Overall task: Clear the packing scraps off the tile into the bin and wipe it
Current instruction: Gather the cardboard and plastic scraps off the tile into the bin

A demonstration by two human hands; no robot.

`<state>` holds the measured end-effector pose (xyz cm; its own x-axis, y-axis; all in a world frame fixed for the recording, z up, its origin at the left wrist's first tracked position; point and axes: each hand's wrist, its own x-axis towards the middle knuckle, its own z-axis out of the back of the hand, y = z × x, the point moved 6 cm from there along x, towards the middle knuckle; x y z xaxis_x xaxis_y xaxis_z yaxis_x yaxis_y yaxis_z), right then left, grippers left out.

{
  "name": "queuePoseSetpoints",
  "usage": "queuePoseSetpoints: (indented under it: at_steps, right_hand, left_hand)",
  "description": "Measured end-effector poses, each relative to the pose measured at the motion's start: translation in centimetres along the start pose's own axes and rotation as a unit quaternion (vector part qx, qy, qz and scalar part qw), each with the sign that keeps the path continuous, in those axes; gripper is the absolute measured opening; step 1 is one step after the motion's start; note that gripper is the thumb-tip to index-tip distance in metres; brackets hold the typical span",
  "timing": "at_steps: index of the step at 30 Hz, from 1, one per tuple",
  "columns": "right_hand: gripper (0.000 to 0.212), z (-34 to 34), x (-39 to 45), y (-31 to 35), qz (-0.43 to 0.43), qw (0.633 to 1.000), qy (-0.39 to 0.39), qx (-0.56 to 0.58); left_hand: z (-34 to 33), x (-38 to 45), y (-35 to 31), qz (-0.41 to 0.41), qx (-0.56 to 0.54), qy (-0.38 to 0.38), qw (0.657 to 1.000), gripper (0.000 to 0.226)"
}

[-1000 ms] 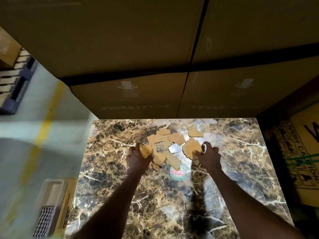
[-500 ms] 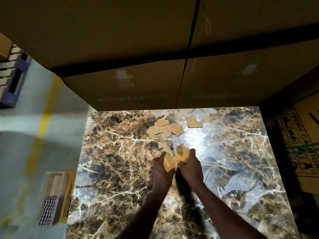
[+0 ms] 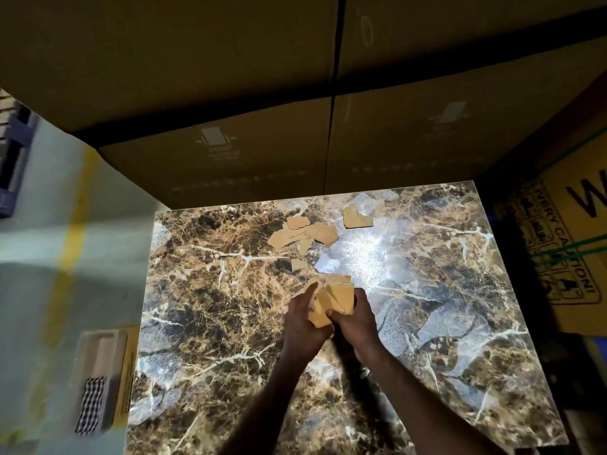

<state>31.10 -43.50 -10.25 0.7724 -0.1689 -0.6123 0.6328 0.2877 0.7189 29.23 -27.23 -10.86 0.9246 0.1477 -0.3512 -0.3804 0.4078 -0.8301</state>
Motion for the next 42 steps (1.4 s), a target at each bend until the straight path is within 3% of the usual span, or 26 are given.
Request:
queuePoseSetpoints:
  at_steps: [2,5,9,11,14,16,18,20,22,24,26,28,30,34,37,40,42]
  right_hand:
    - [0.063,-0.1,-0.4,-0.5,-0.001,0.998,0.042,0.037]
    - [0.062,0.0,-1.8,-0.7,0.007,0.991,0.101,0.088]
    - [0.06,-0.5,-2.9,-1.0,0.02,0.979,0.159,0.125]
    - [0.057,-0.9,-3.2,-0.7,0.026,0.974,0.181,0.131]
    - [0.053,-1.6,-3.6,-0.3,0.028,0.968,0.22,0.118]
    - [0.047,-2.0,-3.5,0.1,0.026,0.965,0.253,0.068]
    - [0.033,-2.2,-2.5,0.6,0.044,0.959,0.277,-0.045]
    - [0.031,-1.5,-0.6,2.0,0.082,0.955,0.231,-0.166]
    - [0.025,-0.1,2.0,4.3,0.15,0.954,0.095,-0.243]
    - [0.026,0.3,4.5,6.2,0.218,0.931,0.018,-0.291]
    - [0.041,-0.8,6.6,6.8,0.278,0.88,0.047,-0.382]
    - [0.05,-2.5,8.3,6.1,0.331,0.802,0.087,-0.49]
    - [0.049,-2.7,8.0,5.9,0.351,0.775,0.091,-0.518]
    - [0.032,-0.4,3.8,4.7,0.347,0.819,0.046,-0.455]
    - [0.018,2.4,0.5,2.1,0.339,0.861,-0.013,-0.38]
    - [0.02,5.2,-2.8,-1.8,0.236,0.91,-0.045,-0.337]
    - [0.019,7.0,-5.1,-4.6,0.168,0.937,-0.089,-0.293]
  left_hand:
    - [1.2,0.0,1.0,0.078,-0.092,-0.016,0.993,0.094]
    - [1.9,0.0,1.7,0.118,-0.138,-0.009,0.983,0.093]
    - [2.6,0.5,1.5,0.125,-0.046,0.042,0.99,0.104]
    - [3.0,0.6,0.8,0.097,-0.017,0.058,0.993,0.081]
    - [3.2,0.3,0.2,0.087,-0.074,0.106,0.988,0.041]
    - [3.6,0.1,0.4,0.081,-0.075,0.116,0.987,0.036]
    - [4.6,-0.1,1.5,0.091,-0.067,0.085,0.99,0.045]
    - [5.3,-0.4,2.8,0.115,-0.087,0.059,0.988,0.043]
    - [5.7,-0.7,3.6,0.125,-0.081,0.042,0.988,0.033]
    - [6.5,-1.2,4.2,0.127,-0.06,0.023,0.99,0.035]
    - [7.2,-2.0,4.8,0.135,-0.055,0.012,0.989,0.042]
    - [7.9,-2.8,5.8,0.152,-0.069,0.005,0.986,0.048]
    - [8.6,-3.6,7.0,0.167,-0.092,-0.004,0.982,0.045]
    - [9.3,-4.7,7.6,0.151,-0.079,0.01,0.985,0.023]
    - [9.4,-4.6,7.2,0.124,-0.036,0.024,0.991,0.029]
    - [9.6,-3.2,6.0,0.086,0.036,0.022,0.995,0.052]
    - [9.2,-2.0,5.1,0.068,0.062,0.038,0.995,0.047]
